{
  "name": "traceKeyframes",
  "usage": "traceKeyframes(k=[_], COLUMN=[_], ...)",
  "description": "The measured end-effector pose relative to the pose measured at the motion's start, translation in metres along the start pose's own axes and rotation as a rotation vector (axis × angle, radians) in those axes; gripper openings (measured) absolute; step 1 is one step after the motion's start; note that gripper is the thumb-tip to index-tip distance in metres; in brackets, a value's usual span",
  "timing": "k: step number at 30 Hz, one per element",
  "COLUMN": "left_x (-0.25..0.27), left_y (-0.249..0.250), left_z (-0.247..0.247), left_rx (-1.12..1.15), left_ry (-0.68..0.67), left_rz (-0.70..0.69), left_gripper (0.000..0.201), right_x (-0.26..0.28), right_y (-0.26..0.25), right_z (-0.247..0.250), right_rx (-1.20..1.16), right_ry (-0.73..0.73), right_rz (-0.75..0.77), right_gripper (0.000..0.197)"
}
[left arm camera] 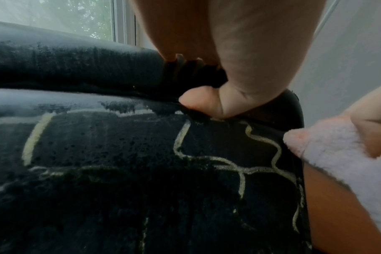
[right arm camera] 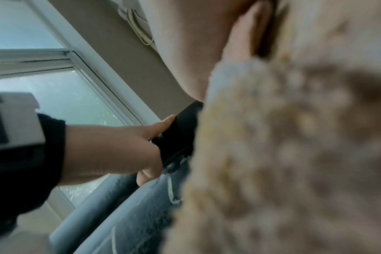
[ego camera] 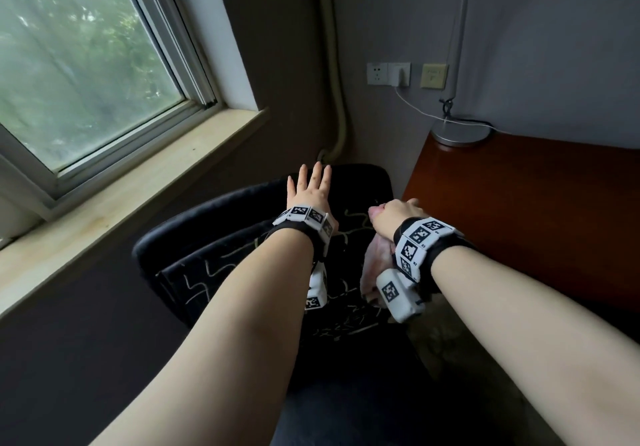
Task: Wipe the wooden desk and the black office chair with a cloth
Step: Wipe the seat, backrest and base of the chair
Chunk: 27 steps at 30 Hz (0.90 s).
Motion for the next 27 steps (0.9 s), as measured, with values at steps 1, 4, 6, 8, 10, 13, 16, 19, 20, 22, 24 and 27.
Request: traceKeyframes(k=[1,4,6,8,10,13,16,19,20,22,24,27], left_x=[-0.001,0.011,0.024,0.041,0.062,0.095,0.124,0.146,0.153,0.167,0.178,0.190], left_y=[0.001,-0.011,-0.028,-0.054,-0.083,-0.126,-0.170,-0.210,-0.222,-0.244,-0.261,-0.284], left_z=[0.002,0.011,0.015,0.013,0.009,0.005,-0.001,-0.011,-0.014,-0.022,-0.031,-0.041], left_rx=[0.021,0.060,0.037,0.030,0.023,0.012,0.052,0.097,0.113,0.144,0.174,0.347], left_ry=[-0.005,-0.006,0.008,0.023,0.039,0.057,0.070,0.083,0.097,0.121,0.126,0.130], left_rz=[-0.028,-0.118,-0.130,-0.084,-0.030,0.015,0.067,0.083,0.087,0.094,0.093,0.147], left_gripper=[0.105,0.097,0.094,0.094,0.094,0.094,0.092,0.091,0.091,0.091,0.092,0.088], right_x=[0.001,0.013,0.025,0.041,0.058,0.088,0.122,0.153,0.162,0.179,0.195,0.218], right_y=[0.003,0.001,-0.007,-0.019,-0.036,-0.066,-0.096,-0.130,-0.142,-0.164,-0.182,-0.202], right_z=[0.000,0.002,0.007,0.011,0.012,0.002,-0.018,-0.043,-0.051,-0.069,-0.085,-0.109], right_rx=[-0.009,-0.023,-0.012,0.002,-0.009,0.003,0.042,0.056,0.055,0.054,0.040,0.021], right_ry=[-0.002,0.032,0.069,0.094,0.105,0.095,0.090,0.068,0.066,0.060,0.073,0.094], right_rz=[0.004,0.059,0.093,0.141,0.205,0.287,0.318,0.353,0.367,0.399,0.429,0.475], right_gripper=[0.038,0.041,0.041,0.038,0.036,0.036,0.040,0.041,0.042,0.042,0.041,0.041])
Point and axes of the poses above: each hand's wrist, its own x-axis away from the middle knuckle, its own z-axis out of the back of the hand, y = z × x, the point moved 8 cm from there along -x, towards the middle knuckle, and after that the axes turned 6 degrees about -z, right-handed, at the moved point
